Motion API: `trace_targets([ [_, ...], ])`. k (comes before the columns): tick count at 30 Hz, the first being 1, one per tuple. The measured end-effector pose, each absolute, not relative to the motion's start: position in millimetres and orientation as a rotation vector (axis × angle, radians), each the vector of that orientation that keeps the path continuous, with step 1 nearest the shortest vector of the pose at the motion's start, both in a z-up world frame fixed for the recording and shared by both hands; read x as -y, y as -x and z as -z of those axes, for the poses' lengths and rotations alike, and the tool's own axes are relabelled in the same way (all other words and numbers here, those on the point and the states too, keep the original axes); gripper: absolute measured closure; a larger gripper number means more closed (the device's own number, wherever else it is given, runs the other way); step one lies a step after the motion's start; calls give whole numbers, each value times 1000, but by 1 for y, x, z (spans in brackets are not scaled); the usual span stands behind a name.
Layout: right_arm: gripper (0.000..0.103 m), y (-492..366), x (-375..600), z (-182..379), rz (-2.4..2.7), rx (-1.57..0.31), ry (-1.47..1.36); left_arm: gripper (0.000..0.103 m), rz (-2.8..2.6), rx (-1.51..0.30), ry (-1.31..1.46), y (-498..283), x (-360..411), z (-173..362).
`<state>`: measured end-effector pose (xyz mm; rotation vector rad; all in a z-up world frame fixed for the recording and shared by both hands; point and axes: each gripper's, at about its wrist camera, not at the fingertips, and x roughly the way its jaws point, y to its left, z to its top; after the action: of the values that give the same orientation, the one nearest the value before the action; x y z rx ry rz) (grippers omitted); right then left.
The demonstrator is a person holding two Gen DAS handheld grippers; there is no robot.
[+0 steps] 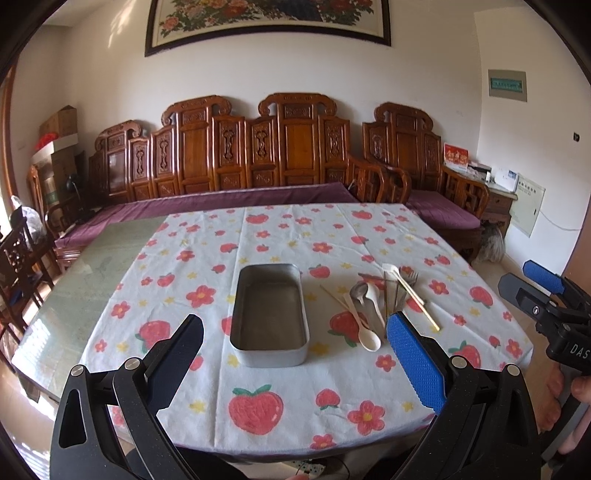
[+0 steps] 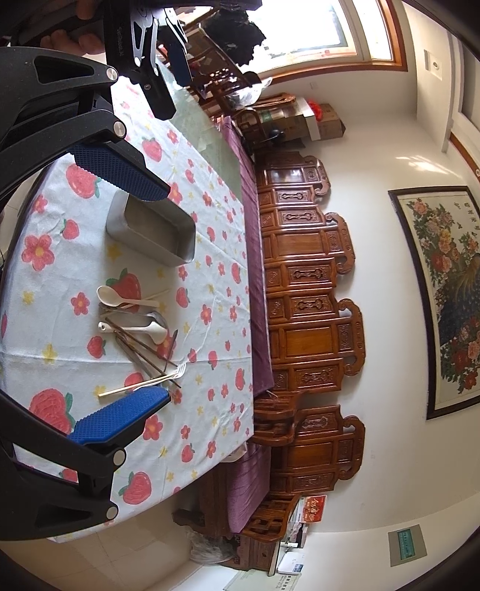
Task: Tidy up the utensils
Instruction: 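Reach the left tool into the utensil pile and grasp a white plastic spoon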
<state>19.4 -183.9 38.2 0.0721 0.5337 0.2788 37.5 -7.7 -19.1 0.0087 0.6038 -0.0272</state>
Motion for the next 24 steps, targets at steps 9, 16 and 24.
trace_targets([
  [9,15,-88,205,2,-257,-628,-37,7,96,-688,-41,-86,26,58],
  [16,31,-142,223,32,-231,-695,32,7,153,-751,-83,-119,45,87],
  [24,33,-160,254,68,-225,-776,-5,7,212,-821,-94,-146,63,112],
])
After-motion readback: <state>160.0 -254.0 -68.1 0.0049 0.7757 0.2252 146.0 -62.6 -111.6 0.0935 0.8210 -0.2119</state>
